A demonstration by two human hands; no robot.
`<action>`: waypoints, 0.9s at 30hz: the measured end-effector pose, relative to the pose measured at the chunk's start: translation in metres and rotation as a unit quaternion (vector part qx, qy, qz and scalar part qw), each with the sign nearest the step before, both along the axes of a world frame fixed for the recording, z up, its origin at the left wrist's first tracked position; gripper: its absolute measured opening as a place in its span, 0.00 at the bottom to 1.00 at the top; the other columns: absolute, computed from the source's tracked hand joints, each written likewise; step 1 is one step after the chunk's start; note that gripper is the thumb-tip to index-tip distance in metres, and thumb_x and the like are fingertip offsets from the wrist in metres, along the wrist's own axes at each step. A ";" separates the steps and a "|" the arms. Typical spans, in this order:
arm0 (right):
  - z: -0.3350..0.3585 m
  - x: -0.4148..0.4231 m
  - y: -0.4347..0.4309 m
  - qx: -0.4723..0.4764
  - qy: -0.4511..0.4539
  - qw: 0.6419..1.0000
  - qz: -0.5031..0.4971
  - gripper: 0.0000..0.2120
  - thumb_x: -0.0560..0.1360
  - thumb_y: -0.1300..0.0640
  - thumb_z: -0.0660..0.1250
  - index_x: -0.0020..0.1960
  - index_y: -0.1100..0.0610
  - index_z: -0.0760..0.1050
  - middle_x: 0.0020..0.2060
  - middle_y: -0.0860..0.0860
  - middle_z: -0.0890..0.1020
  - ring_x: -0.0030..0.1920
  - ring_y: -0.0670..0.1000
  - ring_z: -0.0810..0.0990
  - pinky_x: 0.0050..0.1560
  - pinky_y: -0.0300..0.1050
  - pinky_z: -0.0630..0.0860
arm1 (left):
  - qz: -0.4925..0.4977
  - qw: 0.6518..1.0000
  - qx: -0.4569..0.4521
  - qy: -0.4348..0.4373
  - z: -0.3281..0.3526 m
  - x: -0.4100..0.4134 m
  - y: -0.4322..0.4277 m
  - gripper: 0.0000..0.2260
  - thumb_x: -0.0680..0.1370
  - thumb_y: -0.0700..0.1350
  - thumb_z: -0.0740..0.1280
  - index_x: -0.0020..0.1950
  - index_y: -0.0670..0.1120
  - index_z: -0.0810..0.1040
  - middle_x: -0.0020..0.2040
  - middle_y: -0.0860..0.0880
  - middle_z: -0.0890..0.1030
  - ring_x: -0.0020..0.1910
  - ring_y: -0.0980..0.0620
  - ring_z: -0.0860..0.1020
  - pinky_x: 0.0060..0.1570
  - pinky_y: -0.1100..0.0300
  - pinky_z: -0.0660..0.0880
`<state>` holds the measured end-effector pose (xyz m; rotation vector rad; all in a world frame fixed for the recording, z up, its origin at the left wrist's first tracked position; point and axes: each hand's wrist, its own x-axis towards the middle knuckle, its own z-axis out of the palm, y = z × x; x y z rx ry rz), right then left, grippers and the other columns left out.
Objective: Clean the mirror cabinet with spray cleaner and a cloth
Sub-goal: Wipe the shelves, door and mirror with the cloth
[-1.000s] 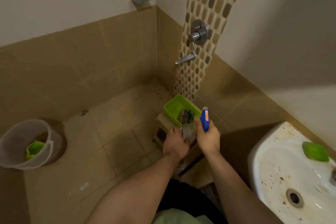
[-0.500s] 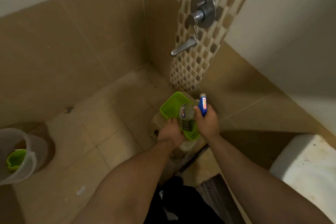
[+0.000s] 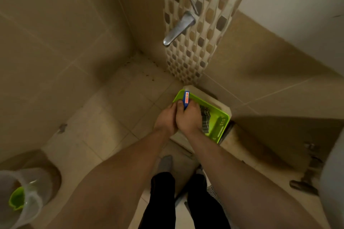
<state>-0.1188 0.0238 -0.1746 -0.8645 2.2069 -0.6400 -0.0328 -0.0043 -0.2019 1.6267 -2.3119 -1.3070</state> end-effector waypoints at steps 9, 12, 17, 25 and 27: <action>-0.016 -0.037 0.023 -0.041 0.011 0.989 -0.145 0.24 0.85 0.43 0.52 0.51 0.57 0.81 0.51 0.60 0.85 0.53 0.65 0.82 0.47 0.52 0.74 | 0.029 1.000 -0.008 0.006 -0.004 -0.015 -0.015 0.19 0.80 0.48 0.70 0.69 0.45 0.75 0.59 0.43 0.83 0.55 0.39 0.81 0.52 0.46 0.77; -0.055 -0.077 0.041 0.080 0.008 0.994 -0.077 0.17 0.85 0.52 0.57 0.57 0.61 0.81 0.56 0.65 0.83 0.58 0.66 0.81 0.55 0.54 0.76 | 0.034 0.999 -0.010 0.004 -0.013 -0.013 -0.015 0.23 0.80 0.53 0.71 0.71 0.45 0.73 0.61 0.45 0.82 0.56 0.41 0.81 0.52 0.48 0.78; -0.106 -0.127 0.044 0.228 -0.046 0.963 0.134 0.17 0.81 0.59 0.63 0.69 0.55 0.79 0.68 0.59 0.79 0.72 0.60 0.73 0.70 0.48 0.71 | 0.044 0.999 0.001 -0.027 -0.032 0.005 -0.011 0.38 0.76 0.58 0.74 0.80 0.44 0.62 0.74 0.46 0.74 0.69 0.45 0.76 0.62 0.46 0.77; -0.135 -0.127 0.035 0.198 -0.071 0.962 0.172 0.20 0.83 0.63 0.61 0.74 0.64 0.73 0.74 0.63 0.72 0.72 0.65 0.72 0.73 0.55 0.68 | 0.051 0.984 -0.026 -0.171 -0.042 0.032 0.022 0.33 0.79 0.50 0.72 0.79 0.43 0.63 0.73 0.42 0.72 0.69 0.41 0.74 0.61 0.47 0.76; -0.123 -0.123 0.047 0.150 -0.073 0.975 0.148 0.20 0.82 0.64 0.61 0.74 0.62 0.74 0.75 0.61 0.71 0.73 0.64 0.72 0.74 0.52 0.67 | 0.047 0.978 -0.027 -0.201 -0.035 0.031 0.038 0.23 0.81 0.49 0.67 0.74 0.44 0.70 0.68 0.43 0.76 0.65 0.41 0.77 0.57 0.49 0.76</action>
